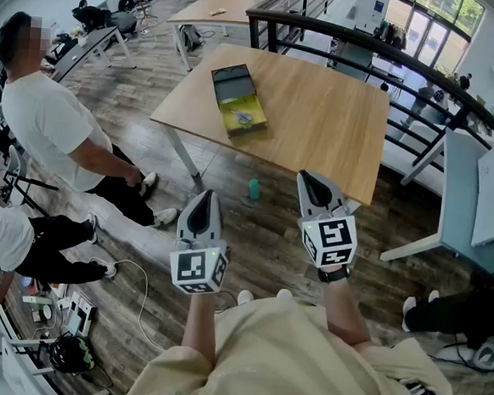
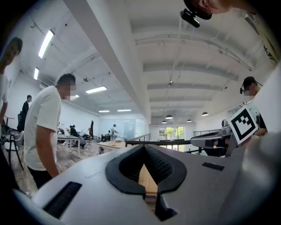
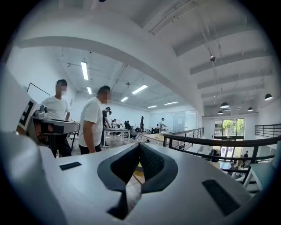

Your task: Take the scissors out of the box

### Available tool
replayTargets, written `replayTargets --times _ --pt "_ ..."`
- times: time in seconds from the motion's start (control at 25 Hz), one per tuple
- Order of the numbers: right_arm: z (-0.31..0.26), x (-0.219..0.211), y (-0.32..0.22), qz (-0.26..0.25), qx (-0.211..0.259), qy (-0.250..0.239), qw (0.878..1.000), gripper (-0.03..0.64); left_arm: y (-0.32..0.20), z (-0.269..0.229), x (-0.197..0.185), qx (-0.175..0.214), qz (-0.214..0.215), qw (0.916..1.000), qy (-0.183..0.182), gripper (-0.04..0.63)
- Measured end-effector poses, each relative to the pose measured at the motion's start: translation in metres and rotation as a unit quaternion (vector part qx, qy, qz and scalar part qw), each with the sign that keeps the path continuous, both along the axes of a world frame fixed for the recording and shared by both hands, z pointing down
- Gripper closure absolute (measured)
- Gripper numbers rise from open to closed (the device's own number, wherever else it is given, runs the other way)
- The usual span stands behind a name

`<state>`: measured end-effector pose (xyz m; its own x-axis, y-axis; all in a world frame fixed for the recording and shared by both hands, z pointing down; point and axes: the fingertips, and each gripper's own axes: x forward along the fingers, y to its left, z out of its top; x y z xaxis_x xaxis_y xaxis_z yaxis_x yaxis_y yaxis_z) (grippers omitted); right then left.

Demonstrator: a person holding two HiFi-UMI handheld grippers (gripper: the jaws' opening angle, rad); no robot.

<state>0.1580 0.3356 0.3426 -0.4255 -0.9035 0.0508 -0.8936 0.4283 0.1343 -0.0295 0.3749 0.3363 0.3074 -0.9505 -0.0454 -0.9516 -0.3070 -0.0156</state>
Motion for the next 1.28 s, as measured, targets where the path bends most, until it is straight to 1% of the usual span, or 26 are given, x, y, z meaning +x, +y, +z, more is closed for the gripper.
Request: replayTargets --times 0.12,0.32,0.68,0.92,1.12,1.28 --pt "-0.002 0.008 -0.004 0.012 -0.005 -0.011 1.0 0.603 -0.001 -0.002 0.005 0.0 0.0 1.0 0.002 0.585" --pt "-0.001 0.014 -0.002 0.005 -0.007 -0.014 1.0 0.603 -0.002 -0.004 0.016 0.001 0.006 1.0 0.005 0.586" --pt "0.0 0.042 0.002 0.002 -0.007 -0.012 1.0 0.603 -0.005 -0.004 0.056 0.002 0.024 0.9997 0.004 0.585" --pt "0.015 0.058 0.0 -0.005 -0.013 -0.012 1.0 0.603 0.001 0.007 0.076 0.002 0.022 0.9997 0.005 0.584" --pt "0.019 0.054 0.0 -0.029 -0.017 -0.02 0.999 0.603 -0.002 0.015 0.085 -0.01 0.018 0.9998 0.005 0.586" --pt "0.023 0.039 -0.011 -0.046 -0.02 -0.02 0.999 0.603 -0.017 0.022 0.081 -0.016 0.015 0.9997 0.01 0.585"
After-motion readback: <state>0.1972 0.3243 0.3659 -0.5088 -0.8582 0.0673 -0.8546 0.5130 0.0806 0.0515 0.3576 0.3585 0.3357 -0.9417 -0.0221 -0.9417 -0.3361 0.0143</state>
